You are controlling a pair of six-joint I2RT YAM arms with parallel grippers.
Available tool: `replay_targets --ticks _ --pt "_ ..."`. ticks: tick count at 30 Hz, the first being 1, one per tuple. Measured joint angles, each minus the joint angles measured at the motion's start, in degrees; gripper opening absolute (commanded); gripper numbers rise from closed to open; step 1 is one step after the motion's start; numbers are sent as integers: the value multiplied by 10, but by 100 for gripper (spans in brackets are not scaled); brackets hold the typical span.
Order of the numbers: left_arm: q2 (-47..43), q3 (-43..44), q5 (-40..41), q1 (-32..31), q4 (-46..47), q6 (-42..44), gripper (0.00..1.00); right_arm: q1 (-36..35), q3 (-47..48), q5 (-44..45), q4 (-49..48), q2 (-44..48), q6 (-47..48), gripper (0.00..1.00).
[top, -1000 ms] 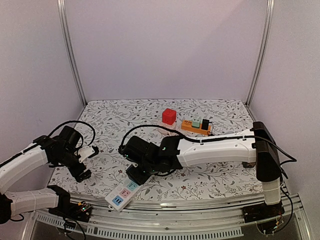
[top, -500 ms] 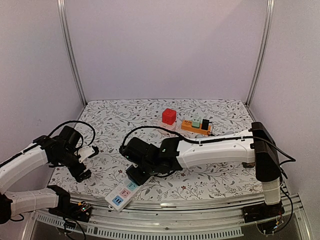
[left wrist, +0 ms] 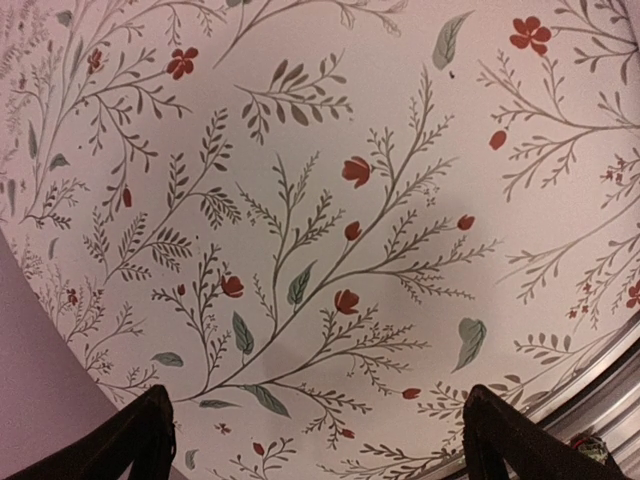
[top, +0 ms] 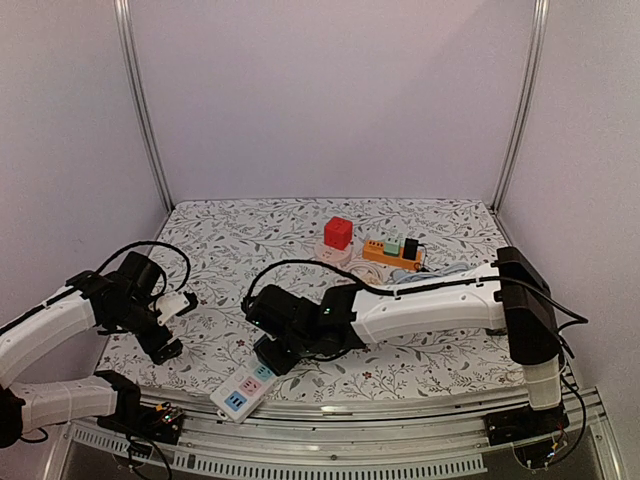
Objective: Insert the plug
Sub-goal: Insert the plug into the socket.
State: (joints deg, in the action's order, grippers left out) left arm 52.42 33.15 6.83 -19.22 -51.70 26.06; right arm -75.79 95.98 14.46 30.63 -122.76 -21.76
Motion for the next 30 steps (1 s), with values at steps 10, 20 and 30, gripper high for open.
replay_targets --ticks 10,20,30 --pt "8 0 0 5 0 0 100 1 -30 -1 -28 6 -7 0" --pt "11 0 0 11 0 0 99 5 11 -16 13 -2 13 53" --pt "12 0 -2 13 0 0 100 12 57 -52 94 -5 65 76"
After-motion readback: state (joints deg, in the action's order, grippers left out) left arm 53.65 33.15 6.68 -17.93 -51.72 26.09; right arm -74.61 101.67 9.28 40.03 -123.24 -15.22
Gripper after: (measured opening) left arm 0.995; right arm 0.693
